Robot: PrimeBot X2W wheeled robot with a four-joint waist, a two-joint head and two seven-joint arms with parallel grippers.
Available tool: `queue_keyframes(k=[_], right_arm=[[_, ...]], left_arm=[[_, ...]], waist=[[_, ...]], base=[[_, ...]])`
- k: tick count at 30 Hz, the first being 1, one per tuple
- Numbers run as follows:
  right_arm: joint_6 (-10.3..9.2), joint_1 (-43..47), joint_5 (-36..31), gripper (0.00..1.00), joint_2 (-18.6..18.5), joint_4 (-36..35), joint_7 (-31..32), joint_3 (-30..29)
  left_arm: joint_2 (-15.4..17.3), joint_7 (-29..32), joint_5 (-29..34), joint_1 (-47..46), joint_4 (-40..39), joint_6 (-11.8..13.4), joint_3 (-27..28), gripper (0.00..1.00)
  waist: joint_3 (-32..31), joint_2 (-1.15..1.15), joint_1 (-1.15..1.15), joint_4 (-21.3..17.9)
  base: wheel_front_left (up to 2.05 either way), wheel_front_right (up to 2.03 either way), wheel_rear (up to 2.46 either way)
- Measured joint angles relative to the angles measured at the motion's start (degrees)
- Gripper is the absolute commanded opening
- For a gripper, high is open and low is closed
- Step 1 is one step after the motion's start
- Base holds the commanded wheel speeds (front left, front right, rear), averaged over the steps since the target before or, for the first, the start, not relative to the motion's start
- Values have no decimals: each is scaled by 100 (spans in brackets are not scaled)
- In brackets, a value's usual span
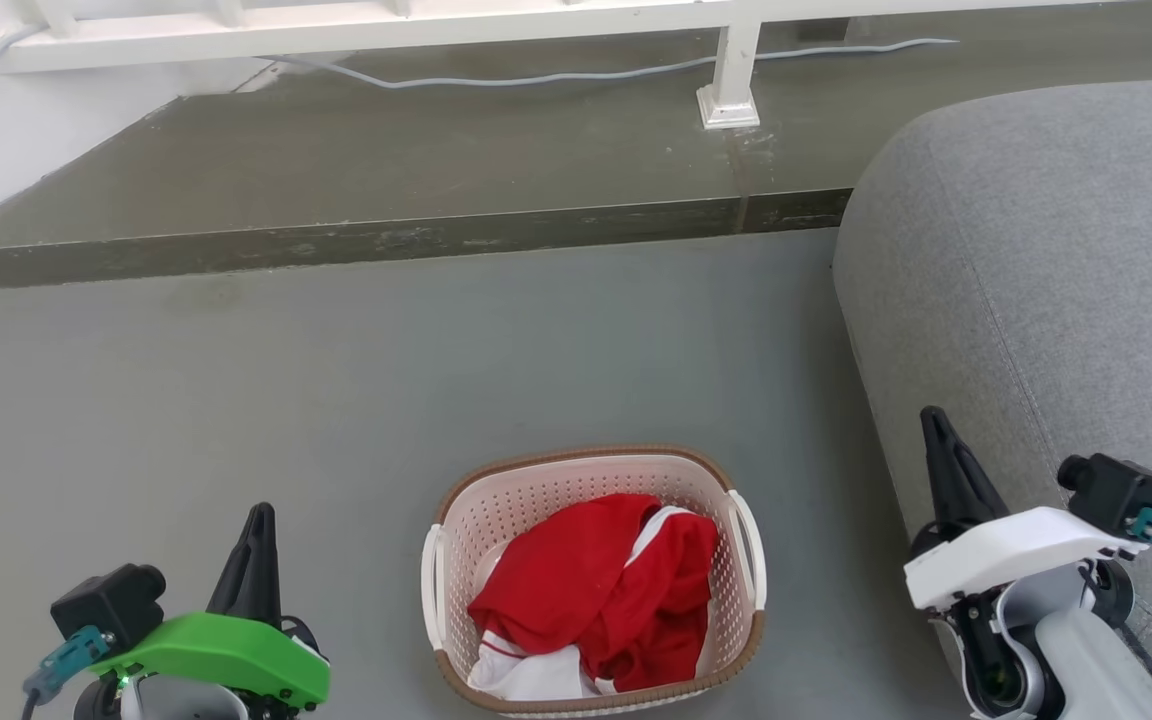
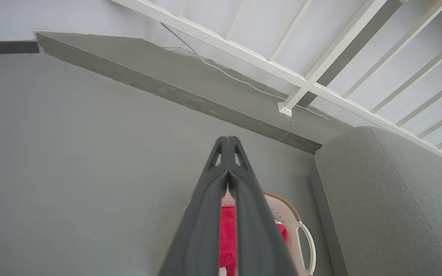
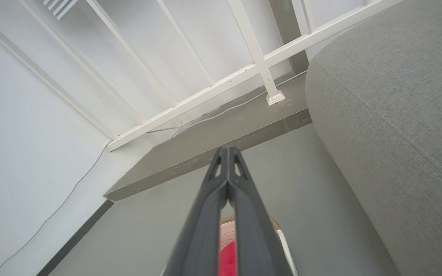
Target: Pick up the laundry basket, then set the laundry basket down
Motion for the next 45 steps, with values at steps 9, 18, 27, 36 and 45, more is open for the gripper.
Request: queue_keyframes(k=[9,18,27,36,45], right_arm=[[107,-1,701,0,3,12,168,-212],[242,-3,1474,0,34,64,343,-442],[355,-8,2167,0,80,124,492,-651],[472,-13,2784,0,130,187,615,-833],[606,-30,3471,0,158,259,759,-1042]], left_arm=[[-3,152,-646,-1,53,-103,160,0],[-23,286,-1372,-13,176,-252,335,0],[-79,434,-1997,-21,246,-355,475,0],[-112,514,-2568,-34,371,-466,605,0],[-140,661,-3233,-164,439,-604,770,0]], waist=[[-50,0,0,40],[-106,0,0,84],[-157,0,0,124],[-202,0,0,159],[-254,0,0,199]], base=[[0,0,0],[0,0,0],[0,0,0],[0,0,0],[0,0,0]])
